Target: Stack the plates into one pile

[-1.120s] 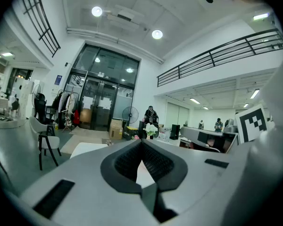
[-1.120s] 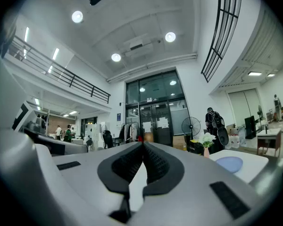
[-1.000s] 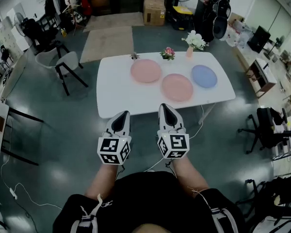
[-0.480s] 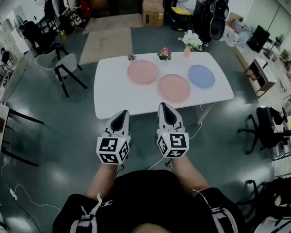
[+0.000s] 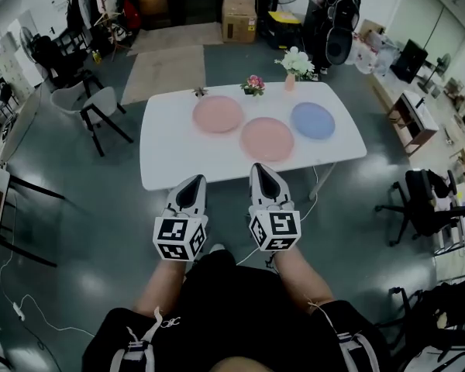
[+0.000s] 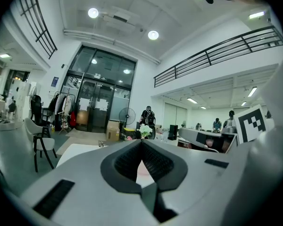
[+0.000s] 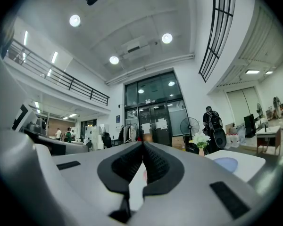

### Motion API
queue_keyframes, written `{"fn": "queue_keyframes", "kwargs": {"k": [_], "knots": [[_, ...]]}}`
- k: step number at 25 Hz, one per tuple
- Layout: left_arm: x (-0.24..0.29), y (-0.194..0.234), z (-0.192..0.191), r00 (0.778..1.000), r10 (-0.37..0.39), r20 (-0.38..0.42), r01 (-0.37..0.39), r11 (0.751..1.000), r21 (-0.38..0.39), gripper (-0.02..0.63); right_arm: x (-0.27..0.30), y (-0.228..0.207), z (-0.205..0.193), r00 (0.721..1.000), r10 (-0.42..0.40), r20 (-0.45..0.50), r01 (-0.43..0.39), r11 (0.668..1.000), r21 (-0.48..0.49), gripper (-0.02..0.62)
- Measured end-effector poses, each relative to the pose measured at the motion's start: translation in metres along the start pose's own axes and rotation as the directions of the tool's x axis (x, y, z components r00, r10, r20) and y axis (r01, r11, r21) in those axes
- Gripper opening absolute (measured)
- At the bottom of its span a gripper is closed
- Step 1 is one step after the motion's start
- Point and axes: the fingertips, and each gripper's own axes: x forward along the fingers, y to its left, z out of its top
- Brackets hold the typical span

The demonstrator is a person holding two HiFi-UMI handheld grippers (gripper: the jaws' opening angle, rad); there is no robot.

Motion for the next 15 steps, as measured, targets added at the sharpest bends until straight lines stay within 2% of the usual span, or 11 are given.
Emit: {"fn": "queue_keyframes", "kwargs": {"k": [8,15], "knots": [[0.051,-0.026,-0.001,0.997,-0.071,0.014,0.07,0.997,0.018,0.012,0.006,-0.042,0.001,0.999,-0.04,0.021,0.04,0.999,-0.018,0.015],[0.131,-0.032,-0.004,0.995,-0.1,0.01,0.1,0.995,-0.006,0.012,0.049,-0.1,-0.011,0.999,-0.05,-0.013,0.05,0.998,-0.03,0.015]]}}
